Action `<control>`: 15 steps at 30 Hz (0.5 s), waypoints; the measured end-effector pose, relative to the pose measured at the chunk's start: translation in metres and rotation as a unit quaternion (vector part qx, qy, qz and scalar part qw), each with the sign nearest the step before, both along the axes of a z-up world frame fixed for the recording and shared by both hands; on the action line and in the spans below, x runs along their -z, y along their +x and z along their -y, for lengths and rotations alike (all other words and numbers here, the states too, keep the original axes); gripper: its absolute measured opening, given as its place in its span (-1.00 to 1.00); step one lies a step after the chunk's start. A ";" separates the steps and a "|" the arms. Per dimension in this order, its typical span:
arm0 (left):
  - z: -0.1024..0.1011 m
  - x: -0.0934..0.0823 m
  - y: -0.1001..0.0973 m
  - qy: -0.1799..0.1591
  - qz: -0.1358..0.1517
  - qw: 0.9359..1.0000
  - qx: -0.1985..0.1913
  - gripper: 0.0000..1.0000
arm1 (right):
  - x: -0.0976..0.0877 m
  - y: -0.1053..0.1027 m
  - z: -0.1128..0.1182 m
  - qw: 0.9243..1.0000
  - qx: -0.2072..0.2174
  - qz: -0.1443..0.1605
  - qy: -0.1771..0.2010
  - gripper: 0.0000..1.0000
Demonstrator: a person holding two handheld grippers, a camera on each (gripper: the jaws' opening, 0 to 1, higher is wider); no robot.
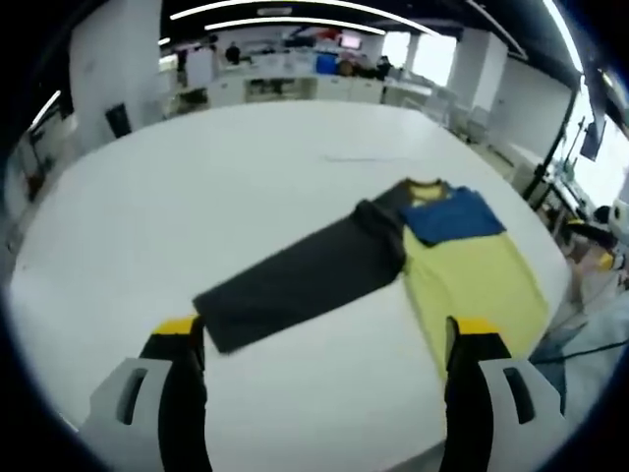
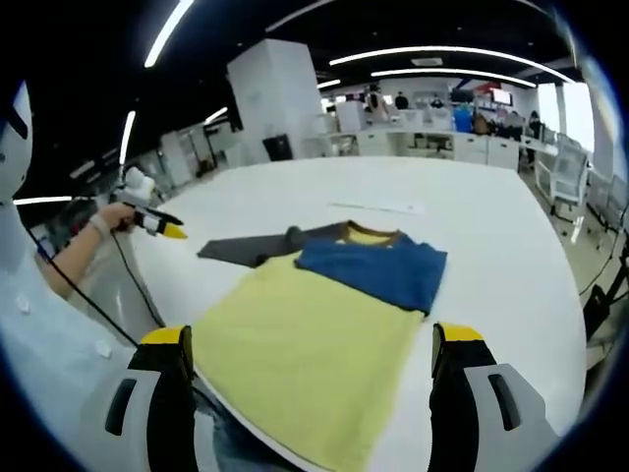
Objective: Fold the garment on the visible template until the final outline fits inside the template.
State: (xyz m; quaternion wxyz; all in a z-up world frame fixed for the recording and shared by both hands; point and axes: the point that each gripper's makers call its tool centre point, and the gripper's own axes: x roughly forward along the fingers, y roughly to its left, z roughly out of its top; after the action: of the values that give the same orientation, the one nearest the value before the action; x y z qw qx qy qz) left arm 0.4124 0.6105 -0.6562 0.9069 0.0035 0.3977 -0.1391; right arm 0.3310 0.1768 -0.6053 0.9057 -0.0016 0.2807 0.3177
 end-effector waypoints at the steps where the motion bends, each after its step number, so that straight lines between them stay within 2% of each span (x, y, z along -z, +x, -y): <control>1: 0.000 0.001 0.001 -0.003 -0.001 1.000 -0.001 0.96 | 0.000 0.000 0.000 1.000 0.001 -0.001 0.000 1.00; 4: -0.001 0.006 0.005 -0.016 -0.004 1.000 -0.003 0.96 | -0.001 0.000 0.000 1.000 0.005 -0.003 0.001 1.00; 15: -0.026 0.019 0.023 -0.014 -0.012 1.000 -0.018 0.99 | 0.003 0.000 0.001 1.000 0.022 -0.007 -0.012 1.00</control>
State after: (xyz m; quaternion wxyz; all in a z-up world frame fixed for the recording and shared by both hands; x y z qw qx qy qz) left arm 0.4353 0.6366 -0.6755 0.9043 -0.0177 0.4068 -0.1285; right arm 0.3314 0.1754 -0.6078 0.9102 -0.0043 0.2910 0.2947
